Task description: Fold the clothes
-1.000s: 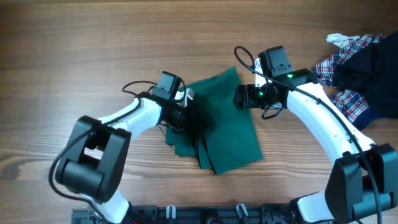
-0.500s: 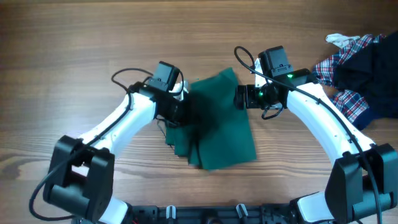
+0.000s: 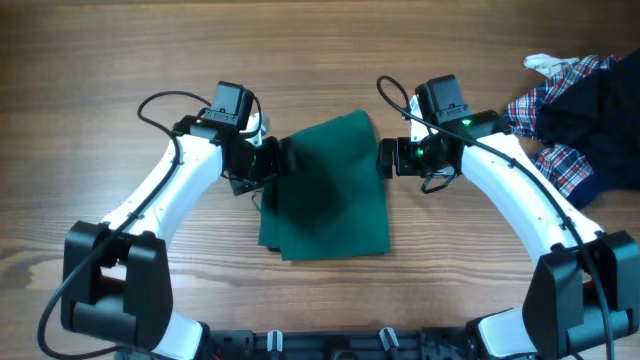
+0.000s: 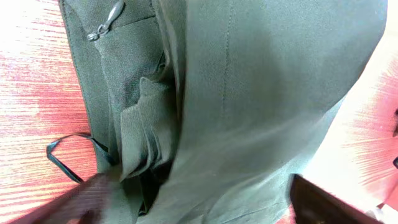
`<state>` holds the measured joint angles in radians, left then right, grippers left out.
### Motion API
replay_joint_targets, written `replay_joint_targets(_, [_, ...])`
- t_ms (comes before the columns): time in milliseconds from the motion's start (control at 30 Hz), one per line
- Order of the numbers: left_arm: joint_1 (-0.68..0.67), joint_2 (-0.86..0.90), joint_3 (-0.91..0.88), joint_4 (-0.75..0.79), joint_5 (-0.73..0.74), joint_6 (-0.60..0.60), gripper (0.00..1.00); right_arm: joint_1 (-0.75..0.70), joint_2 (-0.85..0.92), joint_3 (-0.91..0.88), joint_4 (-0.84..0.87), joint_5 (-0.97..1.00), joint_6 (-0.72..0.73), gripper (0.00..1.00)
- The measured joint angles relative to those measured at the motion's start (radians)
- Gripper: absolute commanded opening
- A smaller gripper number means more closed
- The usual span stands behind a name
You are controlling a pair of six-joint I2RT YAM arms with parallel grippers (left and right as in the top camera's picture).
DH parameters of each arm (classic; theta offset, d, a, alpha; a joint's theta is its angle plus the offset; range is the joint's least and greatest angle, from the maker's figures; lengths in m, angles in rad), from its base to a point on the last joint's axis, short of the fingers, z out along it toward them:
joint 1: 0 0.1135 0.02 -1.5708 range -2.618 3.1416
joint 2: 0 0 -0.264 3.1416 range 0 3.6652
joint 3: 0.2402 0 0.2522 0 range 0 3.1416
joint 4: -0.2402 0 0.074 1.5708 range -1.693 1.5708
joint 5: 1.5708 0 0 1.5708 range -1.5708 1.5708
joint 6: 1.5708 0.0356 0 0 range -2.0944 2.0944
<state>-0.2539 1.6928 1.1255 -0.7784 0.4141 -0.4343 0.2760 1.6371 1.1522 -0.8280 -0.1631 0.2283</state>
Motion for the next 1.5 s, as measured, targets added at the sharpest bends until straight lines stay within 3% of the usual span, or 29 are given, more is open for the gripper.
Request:
replay_joint_targets(233, [0.001, 0.0, 0.0, 0.077, -0.029, 0.031, 0.91, 0.0, 0.0, 0.0, -0.011, 0.0, 0.0, 1.0])
replay_joint_targets(500, [0.001, 0.026, 0.002, 0.161, -0.055, 0.063, 0.95, 0.0, 0.0, 0.0, -0.029, 0.0, 0.0, 1.0])
replay_joint_targets(600, [0.001, 0.07, 0.002, 0.175, -0.055, 0.075, 0.91, 0.0, 0.0, 0.0, -0.036, 0.0, 0.0, 1.0])
replay_joint_targets(733, [0.001, 0.075, 0.002, 0.224, -0.057, 0.089, 0.7, 0.0, 0.0, 0.0, -0.034, 0.0, 0.0, 1.0])
replay_joint_targets(867, [0.001, 0.137, 0.003, 0.226, -0.031, 0.1, 0.18, 0.0, 0.0, 0.0, -0.032, 0.0, 0.0, 1.0])
replay_joint_targets(933, [0.001, 0.151, 0.003, 0.226, -0.023, 0.098, 0.04, 0.0, 0.0, 0.0, -0.032, 0.0, 0.0, 1.0])
replay_joint_targets(1200, [0.001, 0.152, 0.003, 0.246, -0.028, 0.104, 0.04, 0.0, 0.0, 0.0, -0.032, 0.0, 0.0, 1.0])
replay_joint_targets(1300, [0.001, 0.152, 0.003, 0.243, -0.089, 0.104, 0.09, 0.0, 0.0, 0.0, -0.032, 0.0, 0.0, 1.0])
replay_joint_targets(1367, [0.001, 0.152, 0.003, 0.227, -0.147, 0.104, 0.22, 0.0, 0.0, 0.0, -0.032, 0.0, 0.0, 1.0])
replay_joint_targets(1433, [0.001, 0.152, 0.003, 0.218, -0.197, 0.105, 0.45, 0.0, 0.0, 0.0, -0.032, 0.0, 0.0, 1.0])
replay_joint_targets(1500, [0.001, 0.15, 0.003, 0.217, -0.229, 0.1, 0.45, 0.0, 0.0, 0.0, -0.032, 0.0, 0.0, 1.0])
